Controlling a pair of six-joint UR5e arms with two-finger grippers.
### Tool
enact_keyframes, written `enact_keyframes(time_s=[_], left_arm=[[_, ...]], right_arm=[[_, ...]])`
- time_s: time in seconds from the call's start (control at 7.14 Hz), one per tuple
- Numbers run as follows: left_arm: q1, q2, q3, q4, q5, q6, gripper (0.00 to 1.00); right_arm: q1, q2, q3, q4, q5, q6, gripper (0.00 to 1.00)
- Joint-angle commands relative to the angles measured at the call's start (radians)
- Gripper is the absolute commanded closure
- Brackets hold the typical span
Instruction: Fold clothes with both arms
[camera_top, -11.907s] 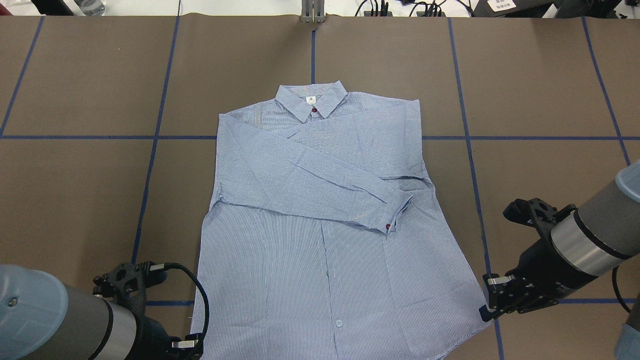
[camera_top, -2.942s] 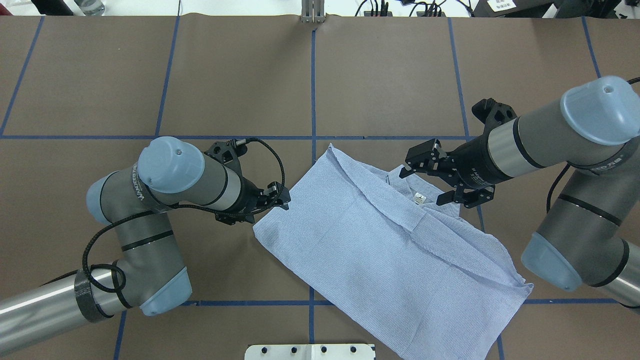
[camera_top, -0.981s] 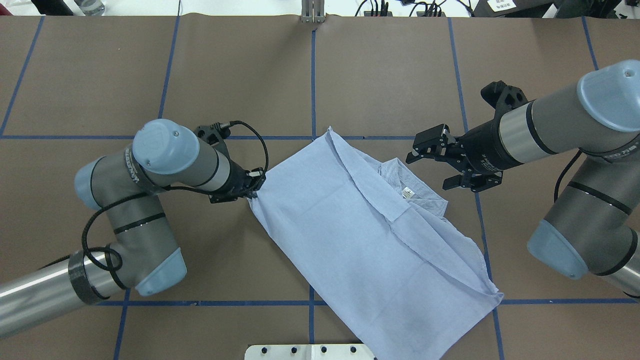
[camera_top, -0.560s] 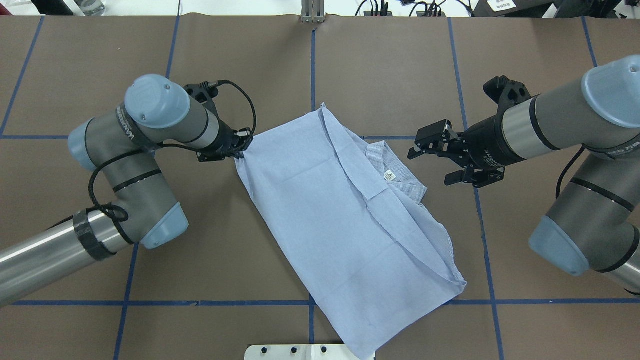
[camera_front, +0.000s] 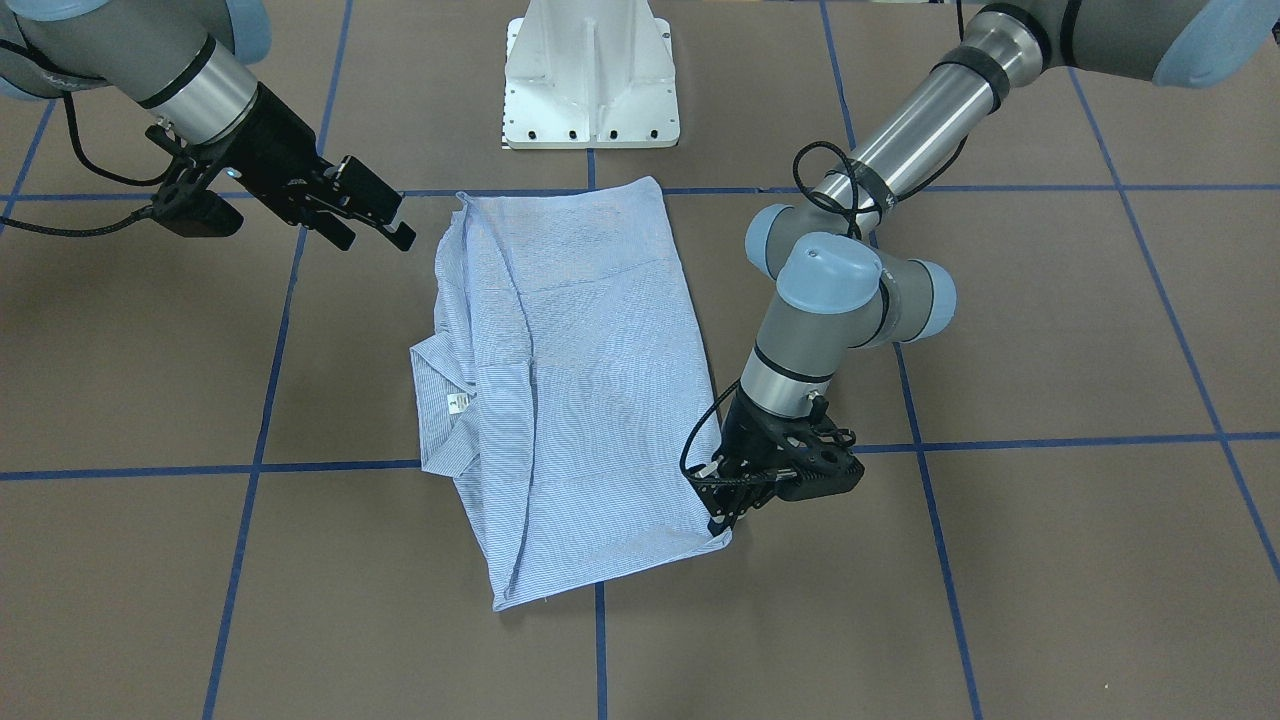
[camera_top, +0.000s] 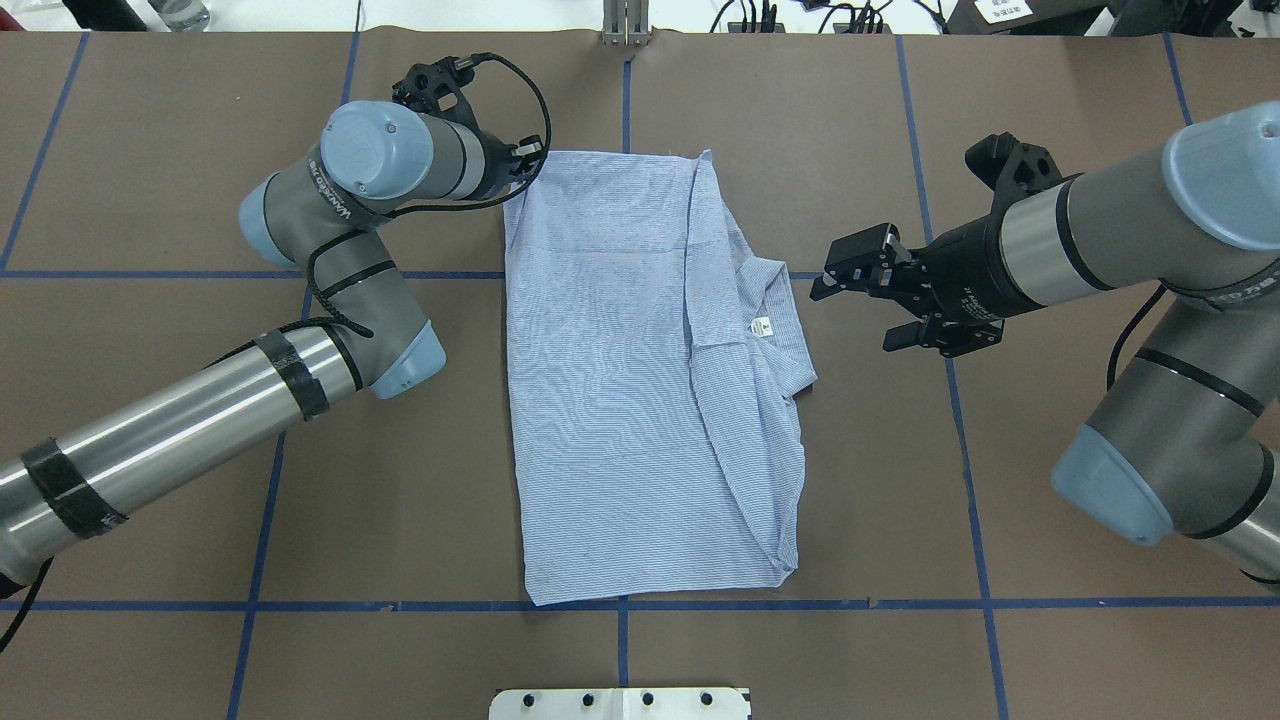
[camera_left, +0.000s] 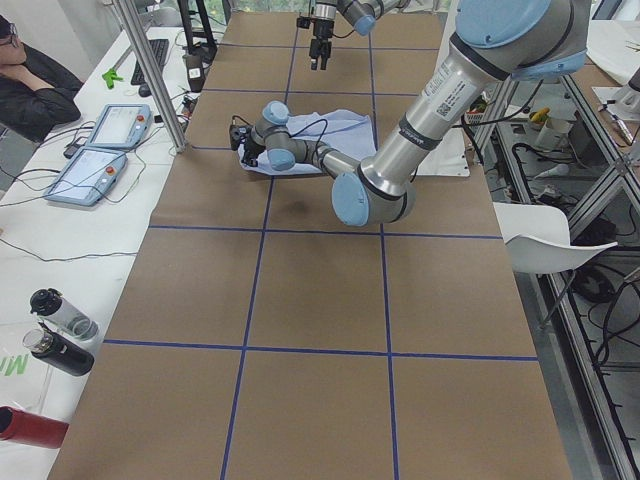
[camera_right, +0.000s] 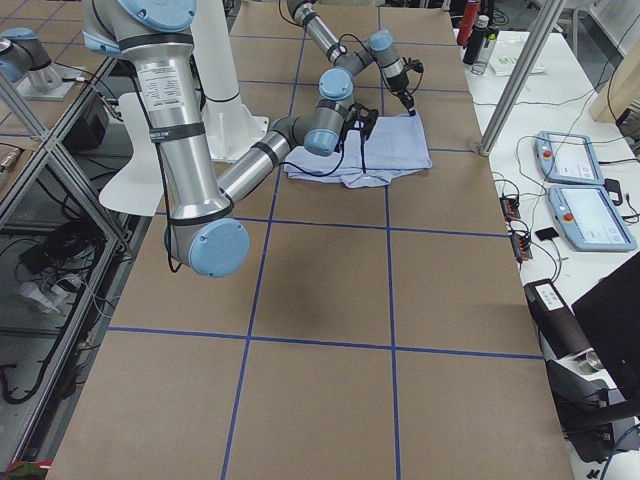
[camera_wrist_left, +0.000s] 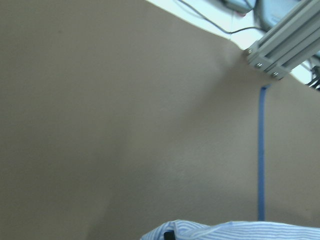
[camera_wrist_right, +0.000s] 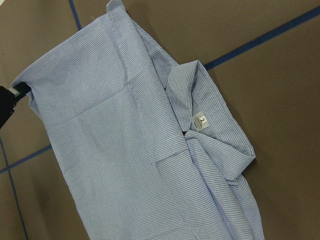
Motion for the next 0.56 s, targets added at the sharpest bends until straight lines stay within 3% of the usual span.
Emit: enact_keyframes(time_s=[0.0,0.14,0.42], left_arm=[[0.001,-0.017,0.034,-0.067,0.02,0.0,1.0],[0.001,-0.015,0.032,-0.069,0.02,0.007,0.01],[-0.014,-0.002,-0.007,-0.067,0.005,0.021,0.0]], right_arm=[[0.0,0.008,-0.003,0.0,-0.016,-0.002,0.0],[-0.001,0.009,-0.002,-0.002,-0.019,-0.029,0.0],[-0.017,0.014,-0.04,-0.015,-0.057,-0.182,0.0]])
